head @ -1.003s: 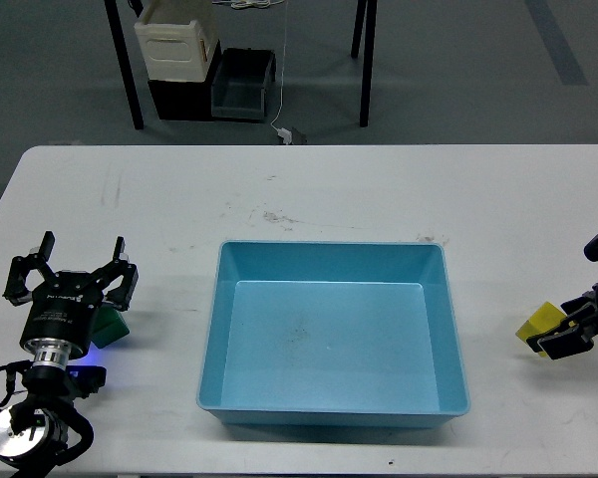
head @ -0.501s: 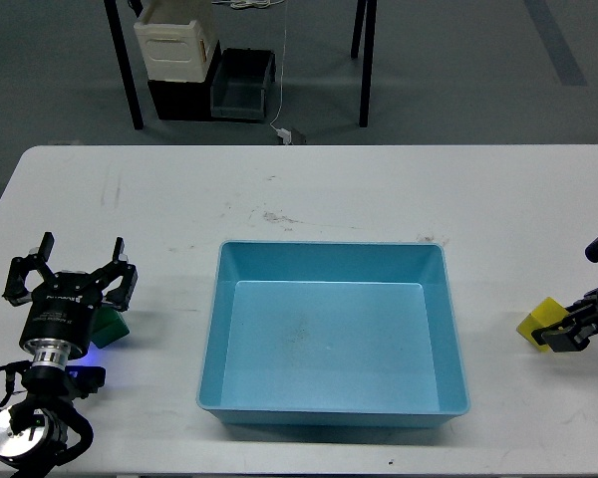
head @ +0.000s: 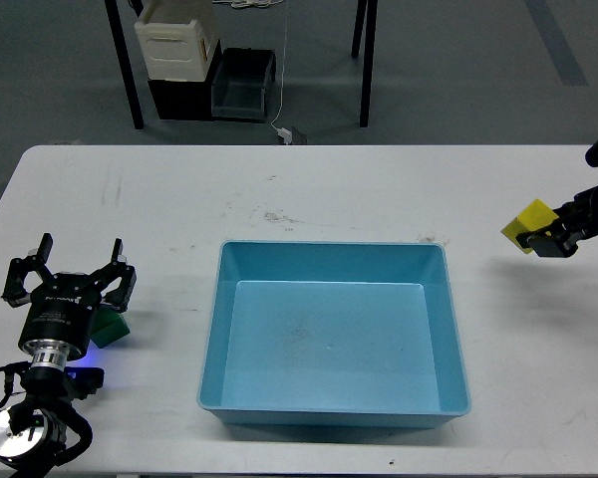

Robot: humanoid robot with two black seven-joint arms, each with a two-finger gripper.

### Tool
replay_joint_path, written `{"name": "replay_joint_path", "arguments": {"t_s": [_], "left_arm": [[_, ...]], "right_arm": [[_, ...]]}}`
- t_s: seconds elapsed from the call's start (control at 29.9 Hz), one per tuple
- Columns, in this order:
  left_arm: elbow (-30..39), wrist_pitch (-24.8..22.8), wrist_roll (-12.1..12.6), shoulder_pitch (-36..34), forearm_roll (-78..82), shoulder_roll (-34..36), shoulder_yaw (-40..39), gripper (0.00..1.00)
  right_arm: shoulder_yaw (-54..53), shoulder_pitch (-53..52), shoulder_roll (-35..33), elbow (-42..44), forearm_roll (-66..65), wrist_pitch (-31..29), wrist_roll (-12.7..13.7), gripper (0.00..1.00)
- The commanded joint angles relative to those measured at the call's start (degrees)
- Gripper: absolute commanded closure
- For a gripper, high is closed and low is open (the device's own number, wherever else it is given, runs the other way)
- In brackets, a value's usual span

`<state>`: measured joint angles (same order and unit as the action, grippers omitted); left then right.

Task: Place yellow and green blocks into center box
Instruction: 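Lift the yellow cube with the right gripper toward the tray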

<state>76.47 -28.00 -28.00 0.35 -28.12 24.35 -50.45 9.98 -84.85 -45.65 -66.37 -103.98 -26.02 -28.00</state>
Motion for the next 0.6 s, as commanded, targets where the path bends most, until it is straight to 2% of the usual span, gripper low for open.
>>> {"name": "replay_joint_path", "arguments": {"t_s": [0.0, 0.23, 0.57], "left_arm": [[-0.01, 0.0, 0.0, -0.09, 0.0, -0.01, 0.0, 0.0], [-0.27, 0.0, 0.0, 0.0, 0.0, 0.08, -0.96, 0.0], [-0.71, 0.0, 0.0, 0.0, 0.0, -0.01, -2.11, 0.0]], "right_arm": [[0.3, -6.28, 0.73, -4.72, 0.45, -0.6, 0.0, 0.94], [5.12, -14.64, 9.68, -12.02, 4.31, -1.98, 0.0, 0.93], [10.23, -14.48, 24.45, -10.89, 5.28, -1.98, 0.0, 0.93]]}}
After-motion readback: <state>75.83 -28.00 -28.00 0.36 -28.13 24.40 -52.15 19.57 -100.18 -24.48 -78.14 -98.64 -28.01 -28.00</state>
